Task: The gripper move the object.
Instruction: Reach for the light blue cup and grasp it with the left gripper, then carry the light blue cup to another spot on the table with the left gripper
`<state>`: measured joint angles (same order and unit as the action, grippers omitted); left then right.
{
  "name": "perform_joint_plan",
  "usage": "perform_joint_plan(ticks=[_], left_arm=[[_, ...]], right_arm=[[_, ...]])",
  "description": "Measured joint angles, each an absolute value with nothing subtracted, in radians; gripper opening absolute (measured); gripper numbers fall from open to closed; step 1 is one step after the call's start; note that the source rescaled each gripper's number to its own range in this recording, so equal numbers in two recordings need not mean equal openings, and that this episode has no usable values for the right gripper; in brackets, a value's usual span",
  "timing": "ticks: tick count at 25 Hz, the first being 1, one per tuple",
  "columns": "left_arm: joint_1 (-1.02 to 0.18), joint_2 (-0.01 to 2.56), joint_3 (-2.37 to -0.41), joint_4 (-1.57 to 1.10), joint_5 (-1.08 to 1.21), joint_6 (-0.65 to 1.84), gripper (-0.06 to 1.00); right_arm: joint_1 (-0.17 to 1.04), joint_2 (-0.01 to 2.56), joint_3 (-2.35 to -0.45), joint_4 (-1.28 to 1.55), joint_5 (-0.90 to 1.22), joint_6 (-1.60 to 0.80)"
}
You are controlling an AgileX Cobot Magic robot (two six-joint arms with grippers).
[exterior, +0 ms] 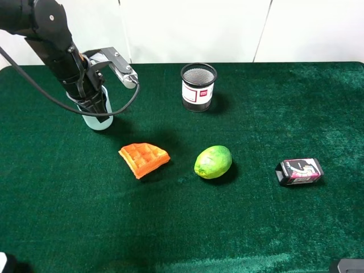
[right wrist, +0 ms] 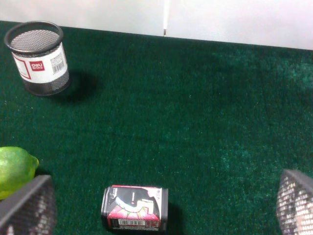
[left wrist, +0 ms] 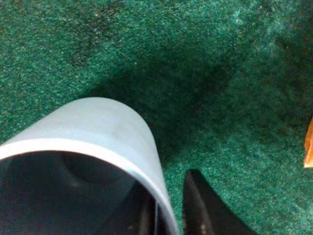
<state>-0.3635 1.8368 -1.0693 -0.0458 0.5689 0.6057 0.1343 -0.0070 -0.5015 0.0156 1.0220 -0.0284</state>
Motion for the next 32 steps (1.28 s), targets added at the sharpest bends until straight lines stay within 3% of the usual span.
perform_joint_plan(ticks=[5, 17, 32], left_arm=[[-0.363, 1.837, -1.069, -0.040, 0.568, 0.606, 0.01], [-0.363, 1.837, -1.116, -0.006, 0.649, 0.606, 0.00], [-0.443, 1.837, -1.437, 0.008, 0.979, 0.559, 0.00]], right_arm=[[0.134, -0.007, -0.502, 0.016, 1.022, -0.028], [0.134, -0.007, -0.502, 0.016, 1.022, -0.028], [0.134, -0.007, -0.502, 0.016, 1.022, -0.028]])
